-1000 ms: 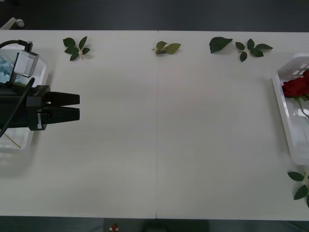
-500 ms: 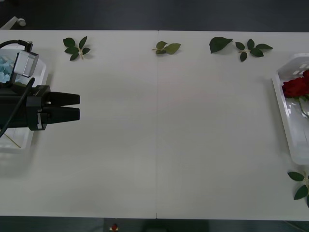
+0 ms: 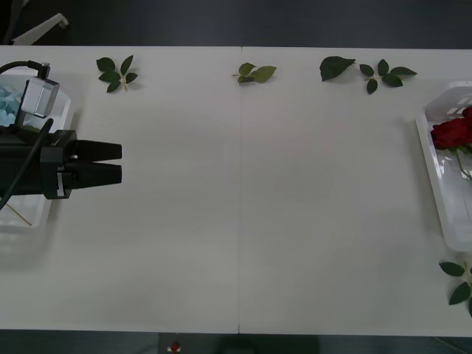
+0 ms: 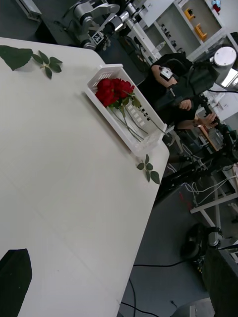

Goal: Put the red flowers into the right box and the blue flowers into the left box

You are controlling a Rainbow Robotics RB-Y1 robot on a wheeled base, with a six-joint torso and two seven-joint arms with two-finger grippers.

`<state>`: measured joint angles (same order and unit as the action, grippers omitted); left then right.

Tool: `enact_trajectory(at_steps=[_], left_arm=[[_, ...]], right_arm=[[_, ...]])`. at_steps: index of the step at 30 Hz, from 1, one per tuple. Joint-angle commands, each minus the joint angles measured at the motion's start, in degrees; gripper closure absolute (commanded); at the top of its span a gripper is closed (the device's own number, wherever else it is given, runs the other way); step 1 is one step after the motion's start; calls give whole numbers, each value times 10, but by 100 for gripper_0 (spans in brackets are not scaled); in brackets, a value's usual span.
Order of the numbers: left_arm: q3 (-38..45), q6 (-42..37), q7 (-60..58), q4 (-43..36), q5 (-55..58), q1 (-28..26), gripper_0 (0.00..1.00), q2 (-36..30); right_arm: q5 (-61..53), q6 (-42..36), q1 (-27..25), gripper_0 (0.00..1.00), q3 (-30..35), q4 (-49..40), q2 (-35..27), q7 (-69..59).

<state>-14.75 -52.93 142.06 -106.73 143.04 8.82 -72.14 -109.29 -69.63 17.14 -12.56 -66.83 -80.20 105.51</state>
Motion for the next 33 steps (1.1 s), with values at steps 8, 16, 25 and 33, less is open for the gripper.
enact_trajectory(at_steps=[8,16,25,33], left_arm=[[5,2,33,-10,2,-2,0,-5],[5,2,33,-10,2,-2,0,-5],[5,2,33,-10,2,-2,0,-5],[5,2,33,-10,2,-2,0,-5]], right_arm=[[-115,3,8,0,53,-88,110,256],[-142,6,8,0,57,-189,154,409],[-143,3,-5,0,56,-248,165,495],[-178,2,-33,0,56,-273,167,495]])
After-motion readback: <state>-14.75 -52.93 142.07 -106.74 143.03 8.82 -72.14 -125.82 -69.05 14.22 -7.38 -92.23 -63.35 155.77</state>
